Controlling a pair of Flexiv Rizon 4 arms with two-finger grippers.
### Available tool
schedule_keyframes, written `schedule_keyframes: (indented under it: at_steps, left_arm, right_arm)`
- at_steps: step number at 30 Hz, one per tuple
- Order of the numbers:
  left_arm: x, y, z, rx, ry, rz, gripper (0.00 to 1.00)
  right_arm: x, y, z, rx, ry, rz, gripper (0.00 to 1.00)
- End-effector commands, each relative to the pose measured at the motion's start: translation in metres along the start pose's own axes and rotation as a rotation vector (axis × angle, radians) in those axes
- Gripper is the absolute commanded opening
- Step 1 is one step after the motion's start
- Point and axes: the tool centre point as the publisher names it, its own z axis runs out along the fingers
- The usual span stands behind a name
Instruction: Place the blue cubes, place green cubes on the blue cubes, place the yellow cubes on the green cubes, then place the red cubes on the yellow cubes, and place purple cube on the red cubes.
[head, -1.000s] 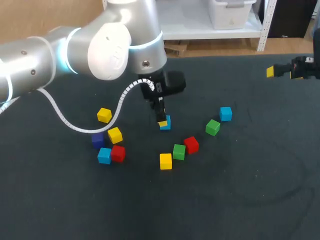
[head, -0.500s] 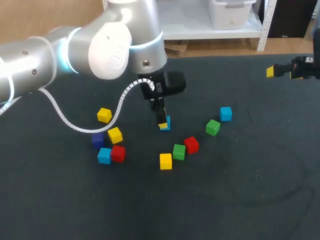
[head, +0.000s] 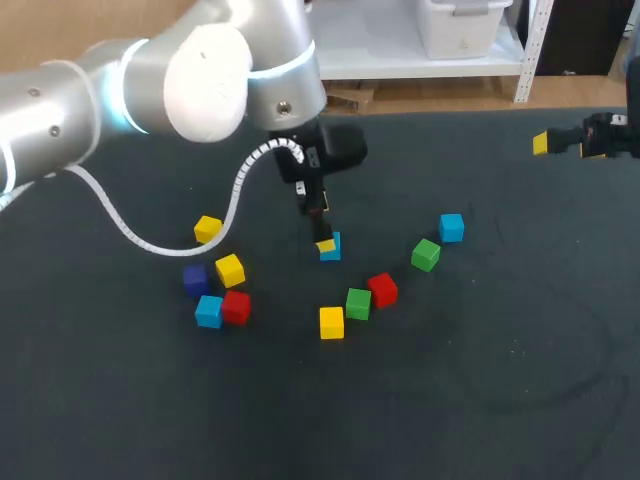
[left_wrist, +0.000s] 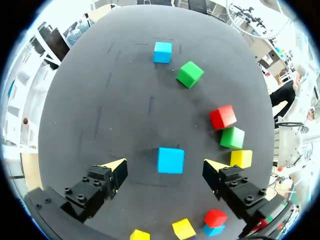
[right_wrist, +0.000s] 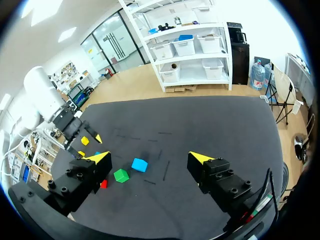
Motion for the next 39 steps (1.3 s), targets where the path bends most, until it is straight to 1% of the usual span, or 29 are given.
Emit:
schedule_keyframes:
  at_steps: [1, 4, 6, 12, 16, 18, 22, 27, 29, 33, 35, 36, 38, 39]
  left_arm:
    - [0.019, -0.026, -0.02, -0.037, -0.019, -0.005, 1.0]
    - [0.03, -0.04, -0.027, -0.039, -0.009, 0.003, 1.0]
    - [0.036, -0.047, -0.03, -0.039, -0.005, 0.003, 1.0]
    - [0.063, -0.071, -0.04, -0.041, -0.003, -0.016, 1.0]
    - [0.077, -0.083, -0.041, -0.04, -0.011, -0.032, 1.0]
    - [0.081, -0.088, -0.04, -0.041, -0.012, -0.031, 1.0]
    - [0.091, -0.1, -0.039, -0.047, -0.005, -0.009, 1.0]
    - [0.103, -0.112, -0.033, -0.05, 0.02, 0.048, 1.0]
    - [0.109, -0.113, -0.032, -0.046, 0.042, 0.061, 1.0]
    - [0.127, -0.115, -0.029, -0.056, 0.073, 0.083, 1.0]
    - [0.134, -0.115, -0.027, -0.055, 0.09, 0.075, 1.0]
    - [0.139, -0.115, -0.025, -0.053, 0.093, 0.069, 0.98]
    - [0.144, -0.115, -0.023, -0.052, 0.099, 0.069, 0.88]
    - [0.146, -0.115, -0.022, -0.05, 0.108, 0.077, 0.8]
  right_arm:
    - [0.0, 0.001, 0.0, 0.003, -0.001, 0.0, 1.0]
    - [0.0, 0.001, 0.0, 0.003, -0.001, 0.0, 1.0]
    - [0.0, 0.001, 0.0, 0.003, -0.001, 0.0, 1.0]
    - [0.0, 0.001, 0.0, 0.003, -0.001, 0.0, 1.0]
    - [0.0, 0.001, 0.0, 0.003, -0.001, 0.0, 1.0]
    - [0.0, 0.001, 0.0, 0.003, -0.001, 0.0, 1.0]
    - [0.0, 0.001, 0.0, 0.003, -0.001, 0.0, 1.0]
    - [0.0, 0.001, 0.0, 0.003, -0.001, 0.0, 1.0]
    - [0.0, 0.001, 0.0, 0.003, -0.001, 0.0, 1.0]
    - [0.0, 0.001, 0.0, 0.003, -0.001, 0.0, 1.0]
    - [0.0, 0.001, 0.0, 0.003, -0.001, 0.0, 1.0]
    - [0.0, 0.001, 0.0, 0.003, -0.001, 0.0, 1.0]
    - [0.0, 0.001, 0.0, 0.003, -0.001, 0.0, 1.0]
    - [0.0, 0.001, 0.0, 0.003, -0.001, 0.0, 1.0]
